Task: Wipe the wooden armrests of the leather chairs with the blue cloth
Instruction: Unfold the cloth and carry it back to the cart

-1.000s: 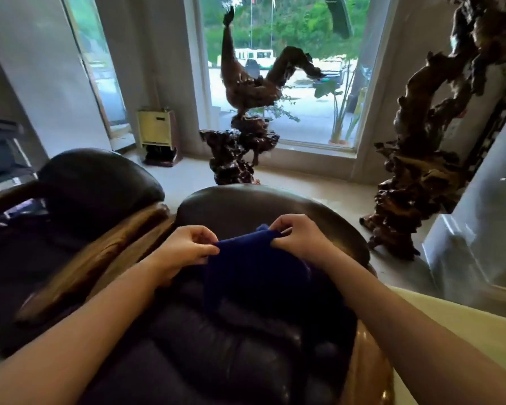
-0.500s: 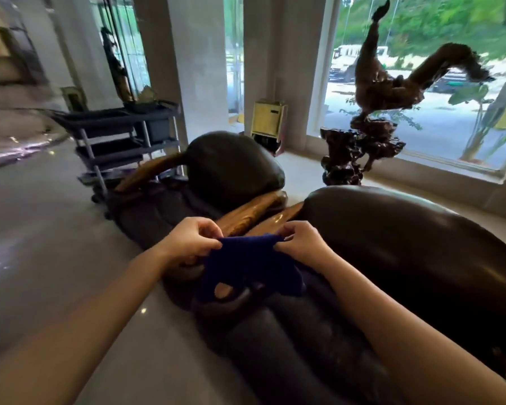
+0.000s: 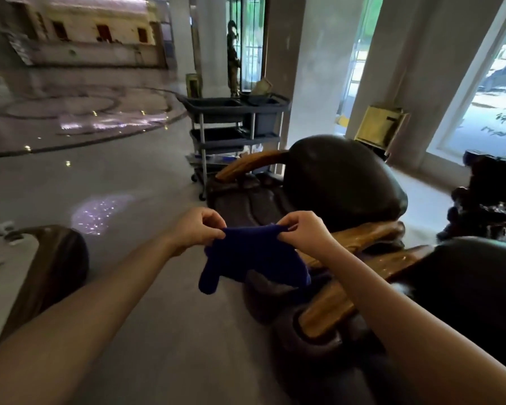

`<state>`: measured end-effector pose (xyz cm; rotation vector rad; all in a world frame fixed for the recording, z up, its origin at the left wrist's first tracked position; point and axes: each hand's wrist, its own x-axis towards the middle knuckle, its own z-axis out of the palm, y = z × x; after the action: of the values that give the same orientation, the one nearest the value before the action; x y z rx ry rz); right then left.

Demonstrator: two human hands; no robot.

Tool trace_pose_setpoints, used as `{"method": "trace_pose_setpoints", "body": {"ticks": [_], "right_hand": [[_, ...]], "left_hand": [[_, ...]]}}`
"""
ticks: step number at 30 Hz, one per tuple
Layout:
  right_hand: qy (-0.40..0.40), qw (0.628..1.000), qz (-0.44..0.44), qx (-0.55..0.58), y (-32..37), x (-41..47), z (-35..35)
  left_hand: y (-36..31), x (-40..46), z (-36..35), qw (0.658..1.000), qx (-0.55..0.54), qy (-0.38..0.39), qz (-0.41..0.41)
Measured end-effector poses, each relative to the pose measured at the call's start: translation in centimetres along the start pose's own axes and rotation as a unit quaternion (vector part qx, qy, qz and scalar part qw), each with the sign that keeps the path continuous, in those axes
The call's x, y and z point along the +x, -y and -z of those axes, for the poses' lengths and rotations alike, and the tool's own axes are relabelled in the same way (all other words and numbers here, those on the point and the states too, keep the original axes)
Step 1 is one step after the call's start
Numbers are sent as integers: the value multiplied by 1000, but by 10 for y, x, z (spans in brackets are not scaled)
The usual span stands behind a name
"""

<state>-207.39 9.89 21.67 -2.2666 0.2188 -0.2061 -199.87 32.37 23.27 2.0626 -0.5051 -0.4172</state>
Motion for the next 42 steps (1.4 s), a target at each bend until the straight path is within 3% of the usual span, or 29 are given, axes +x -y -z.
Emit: {"method": "trace_pose_setpoints", "body": {"ticks": [11, 18, 27, 36, 42], "right_hand": [[63, 997, 37, 23, 43, 233, -81], [73, 996, 48, 20, 79, 369, -156], [38, 997, 27, 53, 159, 551, -238], [44, 996, -17, 75, 165, 713, -304], [80, 993, 9, 84, 187, 863, -348]], "left_hand": [[80, 154, 136, 994, -59, -84, 31], [144, 253, 231, 991, -82, -96, 42], [182, 409, 408, 995, -68, -75, 26], [251, 559, 493, 995, -83, -45, 40], [275, 667, 572, 993, -72, -73, 54]]}}
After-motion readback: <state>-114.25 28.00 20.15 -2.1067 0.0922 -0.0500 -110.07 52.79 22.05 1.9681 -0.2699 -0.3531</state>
